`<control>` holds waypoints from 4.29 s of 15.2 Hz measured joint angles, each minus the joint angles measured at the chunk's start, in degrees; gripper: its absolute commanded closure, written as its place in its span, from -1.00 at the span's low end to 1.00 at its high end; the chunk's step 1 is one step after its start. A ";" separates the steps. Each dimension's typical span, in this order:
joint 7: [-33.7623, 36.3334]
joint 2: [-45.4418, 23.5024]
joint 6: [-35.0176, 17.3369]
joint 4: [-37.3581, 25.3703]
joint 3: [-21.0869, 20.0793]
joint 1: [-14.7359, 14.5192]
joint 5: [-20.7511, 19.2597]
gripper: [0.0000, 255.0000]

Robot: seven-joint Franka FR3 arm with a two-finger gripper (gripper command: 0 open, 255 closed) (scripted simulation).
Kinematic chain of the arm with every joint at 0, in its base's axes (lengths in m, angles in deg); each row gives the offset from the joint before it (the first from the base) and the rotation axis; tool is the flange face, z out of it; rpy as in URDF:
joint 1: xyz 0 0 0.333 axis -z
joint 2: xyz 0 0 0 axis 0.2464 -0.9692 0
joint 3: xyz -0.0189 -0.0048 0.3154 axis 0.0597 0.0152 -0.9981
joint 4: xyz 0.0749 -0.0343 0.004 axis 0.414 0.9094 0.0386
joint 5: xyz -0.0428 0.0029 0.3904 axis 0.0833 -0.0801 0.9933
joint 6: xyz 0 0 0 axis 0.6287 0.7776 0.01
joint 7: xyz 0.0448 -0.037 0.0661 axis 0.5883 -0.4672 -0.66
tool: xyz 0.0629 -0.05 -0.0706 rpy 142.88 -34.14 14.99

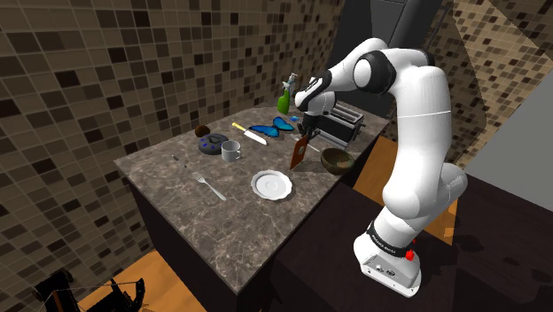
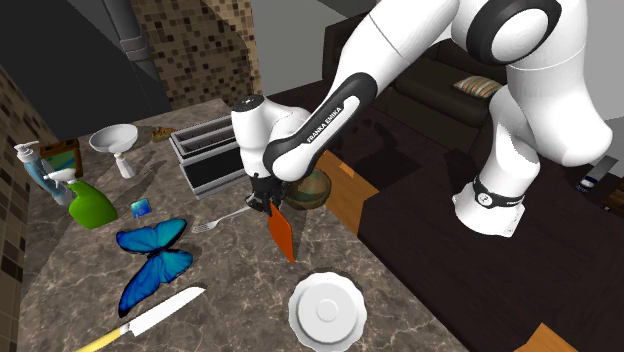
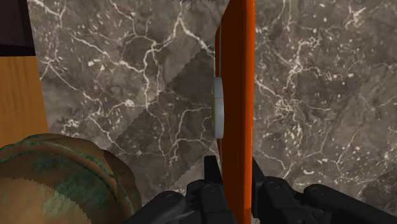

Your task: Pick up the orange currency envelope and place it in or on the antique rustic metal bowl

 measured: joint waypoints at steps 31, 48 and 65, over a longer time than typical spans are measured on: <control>1.66 11.33 13.90 -2.74 1.75 -1.22 -2.91 1.00; -6.09 20.49 21.18 -1.02 5.67 3.60 -4.89 1.00; -16.89 22.38 19.41 2.62 10.14 9.83 -5.04 1.00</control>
